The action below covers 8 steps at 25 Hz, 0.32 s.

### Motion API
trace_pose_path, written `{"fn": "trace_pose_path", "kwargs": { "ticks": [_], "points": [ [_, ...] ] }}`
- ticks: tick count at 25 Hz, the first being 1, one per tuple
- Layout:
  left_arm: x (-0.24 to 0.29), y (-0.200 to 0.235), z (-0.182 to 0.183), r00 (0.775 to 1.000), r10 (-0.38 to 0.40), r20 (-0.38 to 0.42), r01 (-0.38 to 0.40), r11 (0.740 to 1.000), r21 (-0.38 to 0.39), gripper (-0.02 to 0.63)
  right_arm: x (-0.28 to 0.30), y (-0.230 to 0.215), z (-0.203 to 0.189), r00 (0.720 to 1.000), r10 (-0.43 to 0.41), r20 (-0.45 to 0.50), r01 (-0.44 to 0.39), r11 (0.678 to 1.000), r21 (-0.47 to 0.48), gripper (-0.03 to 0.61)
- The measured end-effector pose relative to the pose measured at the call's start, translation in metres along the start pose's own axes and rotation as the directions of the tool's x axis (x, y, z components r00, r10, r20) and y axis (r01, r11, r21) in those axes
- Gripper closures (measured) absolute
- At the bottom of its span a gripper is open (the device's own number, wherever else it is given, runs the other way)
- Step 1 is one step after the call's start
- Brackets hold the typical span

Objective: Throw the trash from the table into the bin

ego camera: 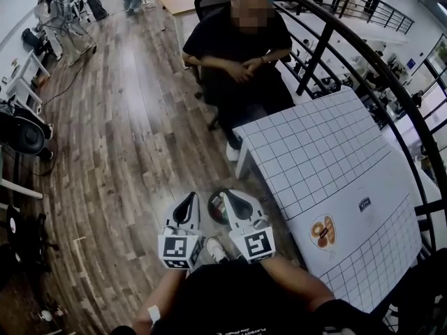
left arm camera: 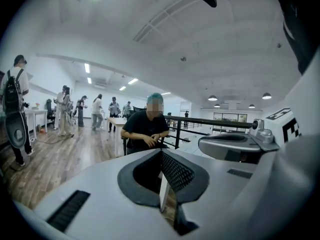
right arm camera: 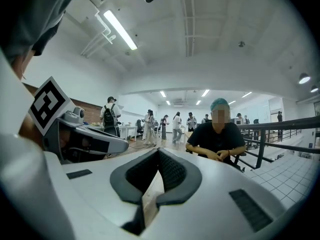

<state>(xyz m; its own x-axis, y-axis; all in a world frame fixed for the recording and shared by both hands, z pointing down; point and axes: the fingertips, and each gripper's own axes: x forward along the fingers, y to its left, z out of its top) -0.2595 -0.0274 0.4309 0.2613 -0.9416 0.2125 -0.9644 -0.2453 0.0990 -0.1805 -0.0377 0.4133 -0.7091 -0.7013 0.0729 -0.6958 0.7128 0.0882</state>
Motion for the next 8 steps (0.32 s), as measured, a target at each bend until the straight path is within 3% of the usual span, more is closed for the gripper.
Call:
{"fn": "trace_pose_path", "kwargs": {
  "ticks": [8],
  "points": [
    [-0.013,0.001,0.009,0.999,-0.024,0.027,0.024,1.0,0.009,0.591,0.003,0.014,0.018,1.0,0.001,0.017,-0.001,0.999,-0.047,0.554]
  ]
}}
